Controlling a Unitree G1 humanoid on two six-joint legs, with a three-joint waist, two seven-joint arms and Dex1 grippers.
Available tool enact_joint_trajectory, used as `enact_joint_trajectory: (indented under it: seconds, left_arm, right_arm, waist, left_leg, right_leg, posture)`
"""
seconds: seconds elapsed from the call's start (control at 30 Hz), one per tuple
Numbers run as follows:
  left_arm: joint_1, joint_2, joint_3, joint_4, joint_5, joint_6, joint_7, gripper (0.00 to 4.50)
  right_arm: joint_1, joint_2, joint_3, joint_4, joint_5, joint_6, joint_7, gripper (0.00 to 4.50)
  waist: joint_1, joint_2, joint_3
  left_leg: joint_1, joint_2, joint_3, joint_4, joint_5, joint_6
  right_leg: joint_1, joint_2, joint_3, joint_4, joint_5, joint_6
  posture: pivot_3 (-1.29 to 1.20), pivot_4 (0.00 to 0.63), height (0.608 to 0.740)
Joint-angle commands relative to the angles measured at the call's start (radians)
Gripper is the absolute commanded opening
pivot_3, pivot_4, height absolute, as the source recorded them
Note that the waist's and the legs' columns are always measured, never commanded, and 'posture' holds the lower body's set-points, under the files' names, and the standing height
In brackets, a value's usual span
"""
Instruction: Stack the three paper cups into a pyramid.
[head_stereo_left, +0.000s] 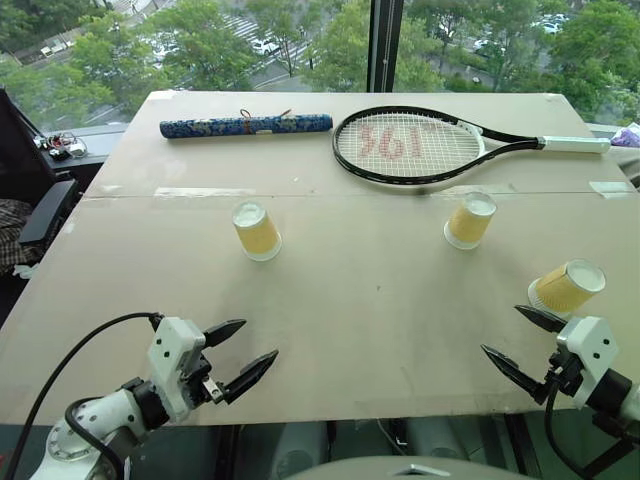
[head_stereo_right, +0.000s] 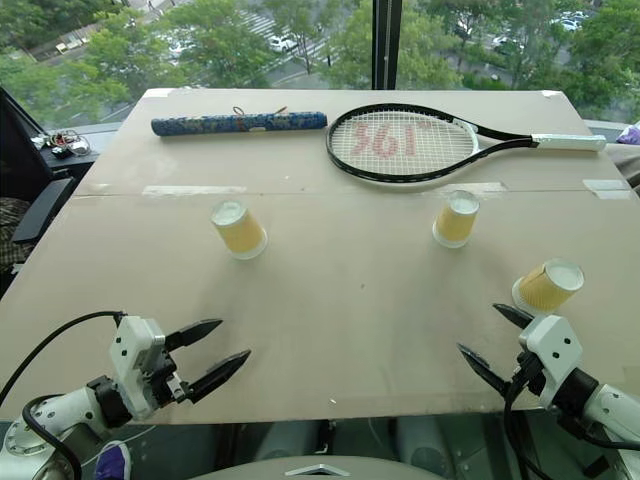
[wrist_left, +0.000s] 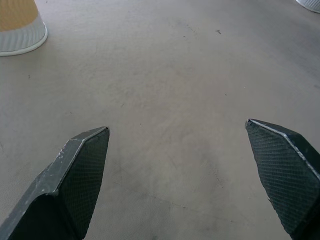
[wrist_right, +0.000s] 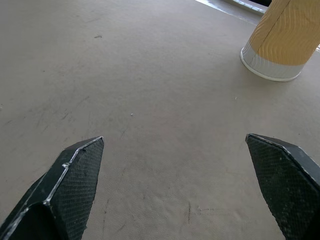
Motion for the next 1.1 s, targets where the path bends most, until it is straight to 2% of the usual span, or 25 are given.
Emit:
enact_joint_trajectory:
  seconds: [0.03,0.33,0.47,0.57,0.7,0.97,1.1]
  left_arm:
    - [-0.039,-0.005,-0.006,-0.052,-0.045,0.013,0.027,4.46]
    - [-0.193,-0.021,-0.051,-0.091,-0.101,0.087,0.125,4.46]
    - [-0.257,-0.02,-0.009,0.0,-0.073,0.08,0.178,4.46]
    - [-0.326,0.0,0.004,0.072,-0.046,0.09,0.218,4.46]
    - [-0.431,0.025,0.004,0.171,-0.021,0.104,0.246,4.46]
    - [-0.666,0.022,-0.124,0.382,0.081,0.077,0.236,4.46]
    - [-0.838,-0.016,-0.185,0.57,0.163,0.028,0.279,4.46]
  right_arm:
    - [-0.034,0.015,0.015,-0.014,0.006,-0.022,-0.014,4.5]
    - [-0.182,0.05,0.128,-0.064,0.004,0.013,-0.076,4.5]
    - [-0.25,0.028,0.161,-0.117,0.078,0.068,-0.05,4.5]
    - [-0.235,-0.004,0.161,-0.171,0.167,0.084,0.018,4.5]
    - [-0.216,-0.041,0.149,-0.201,0.209,0.087,0.055,4.5]
    - [-0.183,-0.049,0.141,-0.218,0.198,0.073,0.038,4.5]
    - [-0.15,-0.041,0.133,-0.237,0.177,0.062,0.015,4.5]
  waist:
    - [0.0,0.0,0.0]
    - [0.0,0.001,0.0]
    - [0.001,0.001,0.001]
    - [0.002,0.001,0.001]
    - [0.015,0.001,0.001]
    - [0.024,0.0,0.001]
    - [0.026,-0.001,0.001]
  left_leg:
    - [0.0,0.0,0.0,0.0,0.0,0.0]
    - [0.002,0.0,0.0,0.001,0.0,0.0]
    - [0.002,-0.001,0.0,0.001,0.0,0.0]
    - [0.002,-0.001,-0.001,0.001,0.0,0.001]
    - [0.002,-0.001,-0.003,0.001,0.0,0.001]
    - [0.002,-0.002,-0.003,0.002,0.0,0.001]
    - [0.001,-0.004,-0.003,0.002,0.0,0.001]
  right_leg:
    - [0.0,0.0,0.0,0.0,0.0,0.0]
    - [0.003,0.0,0.0,-0.001,0.0,0.0]
    - [0.003,0.0,0.0,-0.001,0.0,0.0]
    - [0.004,0.001,-0.001,0.0,0.0,0.0]
    - [0.004,0.0,-0.003,0.0,0.0,0.0]
    - [0.005,0.0,-0.003,-0.001,0.0,0.0]
    - [0.006,0.0,-0.004,-0.001,0.002,-0.003]
  posture:
    - [0.0,0.15,0.74]
    - [0.0,0.15,0.74]
    - [0.0,0.15,0.74]
    - [0.0,0.15,0.74]
    - [0.0,0.15,0.74]
    - [0.0,0.15,0.74]
    - [0.0,0.15,0.74]
